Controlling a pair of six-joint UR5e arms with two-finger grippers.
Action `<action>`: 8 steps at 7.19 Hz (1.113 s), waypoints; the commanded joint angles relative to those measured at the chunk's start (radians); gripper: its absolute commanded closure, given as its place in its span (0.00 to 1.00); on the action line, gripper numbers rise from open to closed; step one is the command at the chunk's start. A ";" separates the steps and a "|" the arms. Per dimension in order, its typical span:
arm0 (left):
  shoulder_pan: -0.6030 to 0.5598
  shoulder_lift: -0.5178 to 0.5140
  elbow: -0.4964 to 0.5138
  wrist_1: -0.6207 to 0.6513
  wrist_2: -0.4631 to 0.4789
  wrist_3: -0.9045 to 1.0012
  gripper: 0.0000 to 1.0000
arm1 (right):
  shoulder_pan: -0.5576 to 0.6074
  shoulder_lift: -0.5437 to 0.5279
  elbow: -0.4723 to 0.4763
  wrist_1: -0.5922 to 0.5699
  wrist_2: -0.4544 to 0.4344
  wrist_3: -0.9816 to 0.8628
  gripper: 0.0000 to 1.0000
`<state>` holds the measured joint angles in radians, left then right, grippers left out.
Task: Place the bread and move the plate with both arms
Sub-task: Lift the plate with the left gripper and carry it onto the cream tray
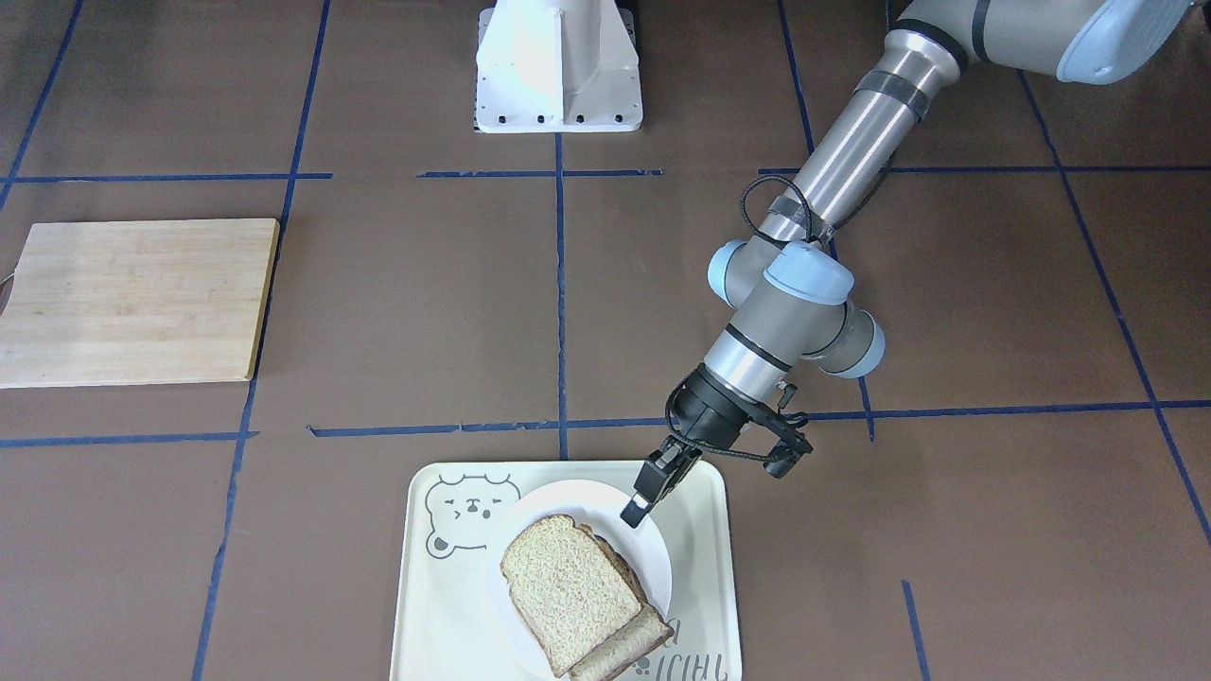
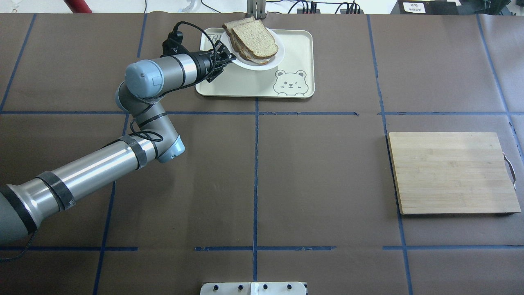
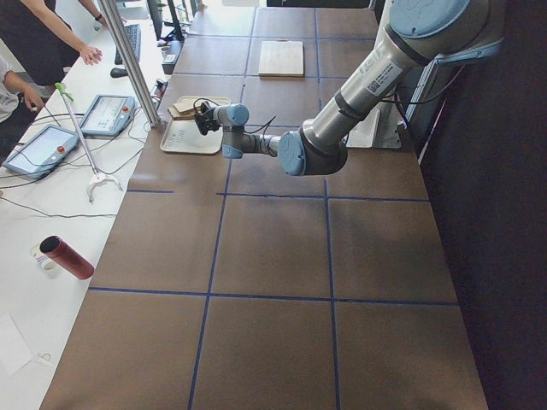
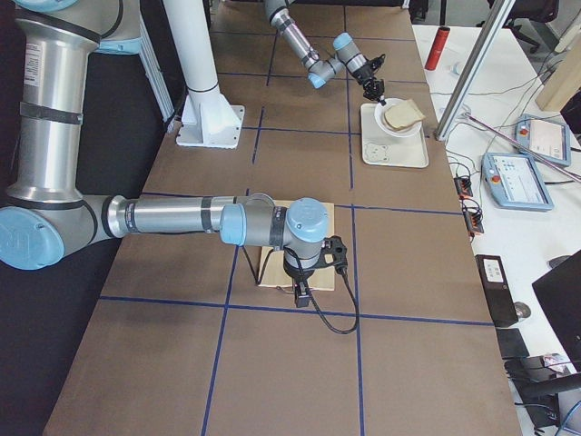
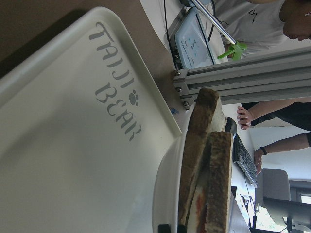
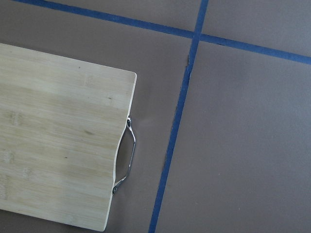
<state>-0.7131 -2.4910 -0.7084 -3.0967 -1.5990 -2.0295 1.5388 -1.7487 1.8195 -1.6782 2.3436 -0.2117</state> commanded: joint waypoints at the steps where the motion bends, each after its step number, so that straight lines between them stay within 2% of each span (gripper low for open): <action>1: 0.027 -0.013 0.027 0.001 -0.003 0.000 1.00 | 0.000 -0.003 0.001 0.000 0.002 0.000 0.00; 2: 0.030 -0.013 0.027 0.001 -0.002 0.000 0.82 | 0.000 -0.003 0.001 0.000 0.002 0.000 0.00; 3: 0.031 -0.011 0.029 0.003 -0.002 0.006 0.03 | 0.000 -0.005 0.001 0.000 0.002 0.000 0.00; 4: 0.029 -0.008 0.023 0.004 -0.013 0.009 0.00 | 0.000 -0.003 0.003 0.000 0.002 0.000 0.00; 6: -0.005 0.023 -0.003 0.012 -0.102 0.088 0.00 | 0.000 -0.005 0.003 0.000 0.002 0.000 0.00; 7: -0.044 0.068 -0.049 0.035 -0.174 0.104 0.00 | 0.001 -0.003 0.004 0.000 0.002 0.000 0.00; 8: -0.102 0.110 -0.124 0.108 -0.293 0.129 0.00 | 0.000 -0.005 0.004 0.000 0.002 0.000 0.00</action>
<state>-0.7552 -2.4308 -0.7574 -3.0532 -1.7697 -1.9323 1.5391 -1.7524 1.8234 -1.6782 2.3455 -0.2117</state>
